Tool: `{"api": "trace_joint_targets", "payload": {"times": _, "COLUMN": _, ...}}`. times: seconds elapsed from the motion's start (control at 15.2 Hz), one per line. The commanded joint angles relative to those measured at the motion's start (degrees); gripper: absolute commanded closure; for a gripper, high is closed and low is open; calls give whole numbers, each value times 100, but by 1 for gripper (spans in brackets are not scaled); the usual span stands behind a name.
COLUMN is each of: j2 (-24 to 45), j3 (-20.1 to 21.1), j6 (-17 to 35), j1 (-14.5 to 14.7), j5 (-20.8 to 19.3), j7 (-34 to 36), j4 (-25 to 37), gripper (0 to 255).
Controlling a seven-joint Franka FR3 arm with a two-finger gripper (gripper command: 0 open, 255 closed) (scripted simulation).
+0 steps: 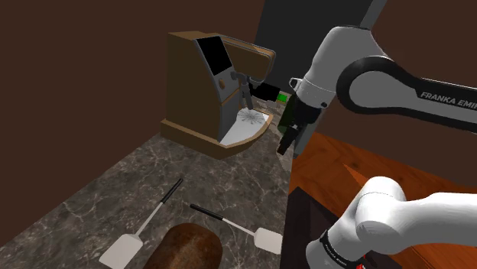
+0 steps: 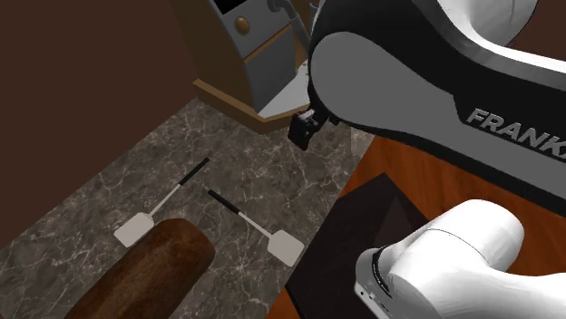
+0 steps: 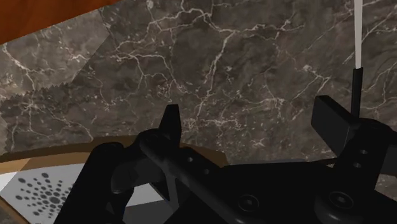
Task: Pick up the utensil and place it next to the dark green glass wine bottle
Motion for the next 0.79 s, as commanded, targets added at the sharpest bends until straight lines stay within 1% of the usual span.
{"api": "trace_joint_targets", "payload": {"times": 0.0, "j2": 59, "j3": 196, "j6": 274, "j1": 137, "j5": 147, "j7": 101, "j4": -198, "gripper": 0}}
{"api": "trace_joint_targets", "payload": {"times": 0.4, "j2": 401, "j3": 836, "j6": 1140, "j1": 569, "j5": 599, "j7": 417, "j4": -670, "gripper": 0}}
{"api": "trace_joint_targets", "payload": {"times": 0.73, "j2": 928, "j3": 1413, "j6": 1943, "j1": 902, "j5": 940, "j7": 689, "j4": -890, "gripper": 0}}
